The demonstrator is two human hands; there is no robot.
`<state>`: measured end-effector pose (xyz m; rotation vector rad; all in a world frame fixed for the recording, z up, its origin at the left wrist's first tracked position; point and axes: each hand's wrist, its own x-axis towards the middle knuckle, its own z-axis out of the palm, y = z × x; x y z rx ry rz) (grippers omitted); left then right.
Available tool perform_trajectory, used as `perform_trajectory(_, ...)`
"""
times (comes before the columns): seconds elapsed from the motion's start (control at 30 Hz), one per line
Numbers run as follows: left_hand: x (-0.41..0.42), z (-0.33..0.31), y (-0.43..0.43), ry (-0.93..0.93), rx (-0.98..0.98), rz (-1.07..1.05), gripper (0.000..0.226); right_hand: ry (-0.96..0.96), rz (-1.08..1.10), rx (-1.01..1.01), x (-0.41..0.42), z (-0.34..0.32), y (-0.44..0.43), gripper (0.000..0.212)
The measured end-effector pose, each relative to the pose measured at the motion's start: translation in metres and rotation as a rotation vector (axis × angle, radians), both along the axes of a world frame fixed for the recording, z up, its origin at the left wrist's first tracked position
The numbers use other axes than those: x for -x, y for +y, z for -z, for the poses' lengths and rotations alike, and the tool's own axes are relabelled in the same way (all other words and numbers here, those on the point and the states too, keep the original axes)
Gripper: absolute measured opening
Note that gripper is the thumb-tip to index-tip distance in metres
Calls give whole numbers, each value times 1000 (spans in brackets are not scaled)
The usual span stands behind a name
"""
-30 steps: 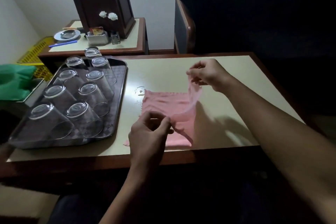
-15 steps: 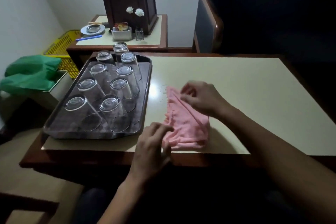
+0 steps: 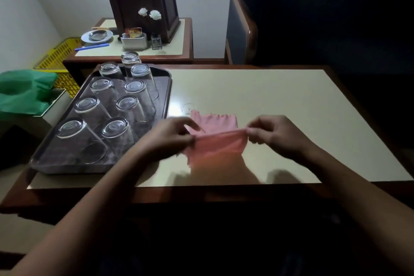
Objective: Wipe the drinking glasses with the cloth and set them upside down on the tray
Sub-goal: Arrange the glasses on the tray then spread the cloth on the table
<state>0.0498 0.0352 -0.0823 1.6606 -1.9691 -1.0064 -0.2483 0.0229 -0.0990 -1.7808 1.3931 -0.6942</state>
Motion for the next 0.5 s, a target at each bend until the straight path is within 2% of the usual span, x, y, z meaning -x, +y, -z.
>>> perform_trajectory(0.07, 3, 2, -39, -27, -30, -152, 29, 24, 102, -5, -11, 3, -28, 11)
perform_trajectory(0.13, 9, 13, -68, -145, 1, -263, 40, 154, 152, -54, -21, 14, -54, 21)
perform_trajectory(0.2, 16, 28, -77, -272, 106, -327, 46, 332, 185, -42, -30, 23, -62, 40)
perform_trajectory(0.27, 24, 41, -66, -292, 230, -339, 44, 380, 218, 64, -38, 31, -56, 43)
perform_trajectory(0.33, 27, 59, -51, -281, 386, -251, 38, 448, 231, 107, -44, 38, -45, 47)
perform_trajectory(0.4, 28, 79, -42, -379, 463, -43, 38, 554, 240, -10, -52, 45, -36, 52)
perform_trajectory(0.5, 38, 86, -44, -563, 382, 69, 39, 566, 226, -44, -54, 54, -31, 24)
